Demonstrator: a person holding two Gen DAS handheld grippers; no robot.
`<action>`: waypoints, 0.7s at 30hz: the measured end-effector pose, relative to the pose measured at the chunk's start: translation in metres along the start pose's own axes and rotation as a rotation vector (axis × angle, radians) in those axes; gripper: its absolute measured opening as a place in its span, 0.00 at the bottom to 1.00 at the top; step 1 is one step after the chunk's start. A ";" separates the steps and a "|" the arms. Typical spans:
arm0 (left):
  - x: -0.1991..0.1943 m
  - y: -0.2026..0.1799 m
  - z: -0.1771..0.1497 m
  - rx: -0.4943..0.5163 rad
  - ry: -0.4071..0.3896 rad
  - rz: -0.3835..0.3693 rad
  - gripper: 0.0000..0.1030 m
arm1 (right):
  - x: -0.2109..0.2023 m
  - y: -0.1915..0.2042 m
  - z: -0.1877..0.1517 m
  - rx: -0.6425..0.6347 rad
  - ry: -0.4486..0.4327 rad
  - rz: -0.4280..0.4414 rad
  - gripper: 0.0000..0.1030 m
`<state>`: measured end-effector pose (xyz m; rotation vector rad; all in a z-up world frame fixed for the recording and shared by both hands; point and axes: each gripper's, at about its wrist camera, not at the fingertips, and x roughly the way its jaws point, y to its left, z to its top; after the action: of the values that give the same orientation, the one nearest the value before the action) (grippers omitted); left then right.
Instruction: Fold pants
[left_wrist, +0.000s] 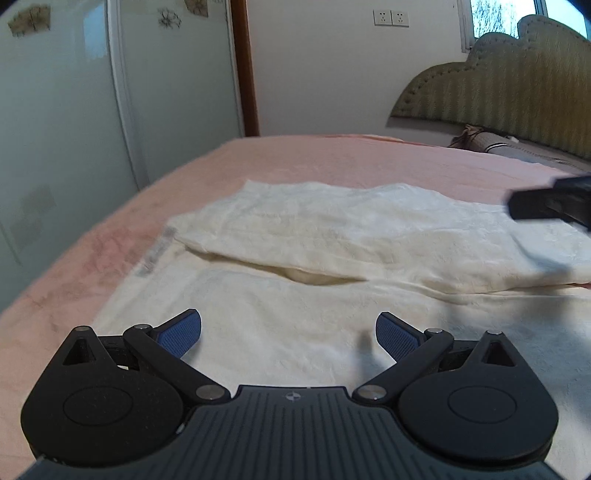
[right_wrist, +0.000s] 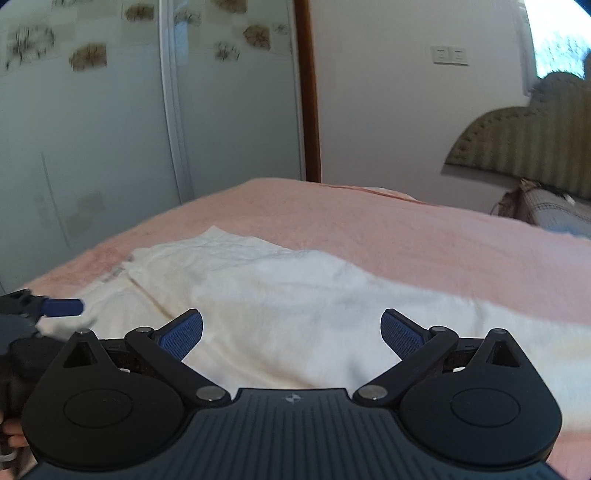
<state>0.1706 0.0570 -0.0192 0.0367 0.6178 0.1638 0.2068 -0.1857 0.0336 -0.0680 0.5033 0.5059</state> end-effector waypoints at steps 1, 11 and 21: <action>0.004 0.003 -0.003 -0.012 0.015 -0.028 0.99 | 0.014 0.000 0.008 -0.028 0.020 -0.011 1.00; 0.015 -0.010 -0.014 0.054 0.042 -0.045 1.00 | 0.166 -0.036 0.044 -0.042 0.208 -0.027 1.00; 0.018 -0.007 -0.014 0.041 0.049 -0.056 1.00 | 0.215 -0.045 0.049 -0.114 0.259 0.196 0.42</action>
<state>0.1778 0.0527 -0.0413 0.0552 0.6704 0.0980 0.4129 -0.1204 -0.0285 -0.1959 0.7385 0.7226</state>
